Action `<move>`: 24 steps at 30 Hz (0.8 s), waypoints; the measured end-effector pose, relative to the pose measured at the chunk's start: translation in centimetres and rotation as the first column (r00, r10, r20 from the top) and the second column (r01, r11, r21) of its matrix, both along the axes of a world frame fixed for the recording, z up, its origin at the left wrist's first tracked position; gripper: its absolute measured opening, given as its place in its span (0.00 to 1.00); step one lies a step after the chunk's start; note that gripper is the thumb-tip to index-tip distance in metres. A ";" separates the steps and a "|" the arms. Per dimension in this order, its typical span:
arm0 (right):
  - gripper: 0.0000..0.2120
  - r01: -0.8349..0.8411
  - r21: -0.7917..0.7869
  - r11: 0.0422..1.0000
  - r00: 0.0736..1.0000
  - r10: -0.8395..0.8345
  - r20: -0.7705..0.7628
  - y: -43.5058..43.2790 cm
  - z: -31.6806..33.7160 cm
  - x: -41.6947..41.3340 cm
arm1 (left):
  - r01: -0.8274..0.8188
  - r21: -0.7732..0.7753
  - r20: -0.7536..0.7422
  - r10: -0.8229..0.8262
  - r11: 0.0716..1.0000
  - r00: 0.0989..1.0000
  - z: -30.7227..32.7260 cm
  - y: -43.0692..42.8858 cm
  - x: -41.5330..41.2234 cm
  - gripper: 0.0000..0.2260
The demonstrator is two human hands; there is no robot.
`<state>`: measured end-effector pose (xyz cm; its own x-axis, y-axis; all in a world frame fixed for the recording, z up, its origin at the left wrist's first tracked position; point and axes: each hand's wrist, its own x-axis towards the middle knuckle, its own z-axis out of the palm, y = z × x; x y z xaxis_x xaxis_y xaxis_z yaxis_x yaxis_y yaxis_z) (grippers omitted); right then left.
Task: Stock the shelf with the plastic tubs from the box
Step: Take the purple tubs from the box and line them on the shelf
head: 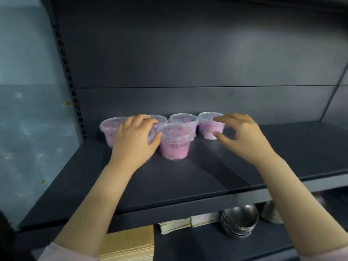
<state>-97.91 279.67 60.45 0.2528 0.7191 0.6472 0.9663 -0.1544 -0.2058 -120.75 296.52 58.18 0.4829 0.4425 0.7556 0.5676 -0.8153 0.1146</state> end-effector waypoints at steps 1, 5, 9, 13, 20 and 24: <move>0.17 0.052 0.009 0.999 0.998 -0.053 0.045 -2.0 0.5 0.6 | 0.015 0.018 0.002 -0.015 1.000 1.000 0.4 -1.3 1.3 0.14; 0.18 0.256 0.083 0.963 0.954 -0.266 0.141 -11.5 1.1 3.2 | 0.137 0.140 -0.002 -0.138 0.981 0.990 1.3 -8.3 8.5 0.12; 0.20 0.451 0.083 0.889 0.878 -0.458 0.137 -23.3 -0.4 6.5 | 0.345 0.202 -0.012 -0.350 0.917 0.937 -0.1 -18.4 17.3 0.13; 0.21 0.606 -0.006 0.795 0.794 -0.605 0.050 -36.5 -4.6 10.2 | 0.507 0.142 -0.050 -0.505 0.850 0.861 -3.9 -30.5 24.8 0.14; 0.22 0.749 -0.245 0.616 0.584 -0.788 -0.197 -55.4 -15.9 14.0 | 0.673 -0.124 -0.229 -0.681 0.729 0.695 -13.4 -46.9 32.8 0.15; 0.23 0.788 -0.320 0.527 0.419 -0.838 -0.350 -62.5 -21.5 16.0 | 0.677 -0.262 -0.349 -0.721 0.688 0.598 -18.6 -52.2 36.4 0.16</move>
